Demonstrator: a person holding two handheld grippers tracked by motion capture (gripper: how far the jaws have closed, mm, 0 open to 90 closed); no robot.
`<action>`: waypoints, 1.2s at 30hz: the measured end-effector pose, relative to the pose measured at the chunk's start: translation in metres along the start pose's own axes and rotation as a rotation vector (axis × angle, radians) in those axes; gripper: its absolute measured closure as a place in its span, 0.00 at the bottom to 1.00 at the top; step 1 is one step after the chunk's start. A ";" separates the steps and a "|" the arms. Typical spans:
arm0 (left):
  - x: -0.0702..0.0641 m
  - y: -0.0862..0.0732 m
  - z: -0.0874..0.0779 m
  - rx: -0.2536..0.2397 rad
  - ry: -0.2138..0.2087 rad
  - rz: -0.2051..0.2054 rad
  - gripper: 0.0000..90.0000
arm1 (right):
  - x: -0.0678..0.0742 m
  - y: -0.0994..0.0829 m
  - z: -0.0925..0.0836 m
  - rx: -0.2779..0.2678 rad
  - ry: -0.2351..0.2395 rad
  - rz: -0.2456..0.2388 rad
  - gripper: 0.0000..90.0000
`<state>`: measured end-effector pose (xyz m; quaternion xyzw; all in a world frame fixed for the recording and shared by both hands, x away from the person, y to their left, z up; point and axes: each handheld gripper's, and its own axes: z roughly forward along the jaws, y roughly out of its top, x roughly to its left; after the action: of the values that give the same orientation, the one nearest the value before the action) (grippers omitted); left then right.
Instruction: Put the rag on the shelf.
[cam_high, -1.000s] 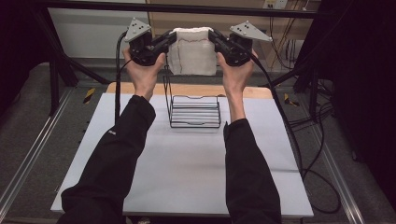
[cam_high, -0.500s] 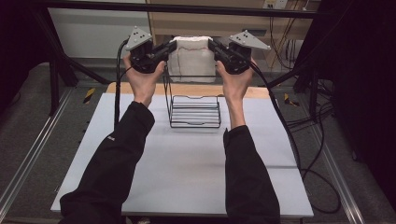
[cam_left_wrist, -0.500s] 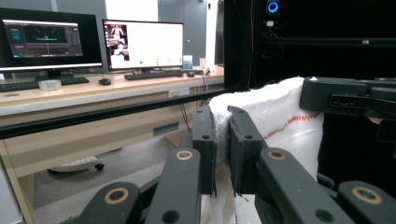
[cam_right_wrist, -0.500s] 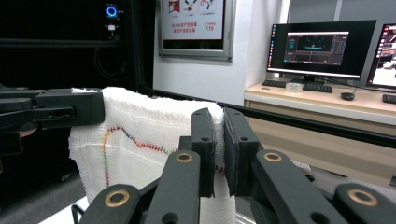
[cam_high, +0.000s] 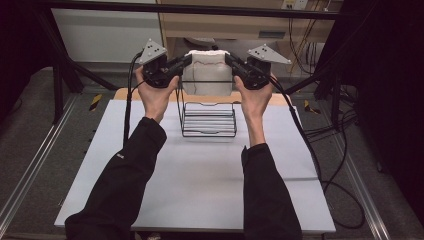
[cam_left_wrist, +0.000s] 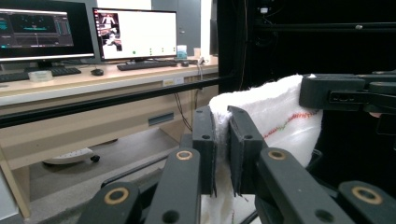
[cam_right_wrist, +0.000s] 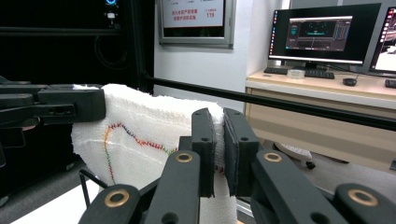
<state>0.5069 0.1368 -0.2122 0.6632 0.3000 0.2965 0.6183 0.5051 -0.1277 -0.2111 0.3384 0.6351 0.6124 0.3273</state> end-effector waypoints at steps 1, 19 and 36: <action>0.000 -0.001 0.000 -0.001 -0.002 -0.002 0.91 | 0.000 -0.001 0.000 -0.001 0.001 0.004 0.93; -0.003 -0.011 -0.004 0.020 -0.022 0.007 0.91 | 0.000 -0.010 -0.004 0.016 0.014 -0.002 0.93; -0.008 -0.019 -0.017 0.055 -0.063 0.026 0.91 | 0.007 -0.014 -0.019 0.054 0.048 -0.026 0.93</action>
<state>0.4878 0.1426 -0.2300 0.6928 0.2801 0.2751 0.6049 0.4850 -0.1323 -0.2242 0.3241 0.6635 0.5986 0.3106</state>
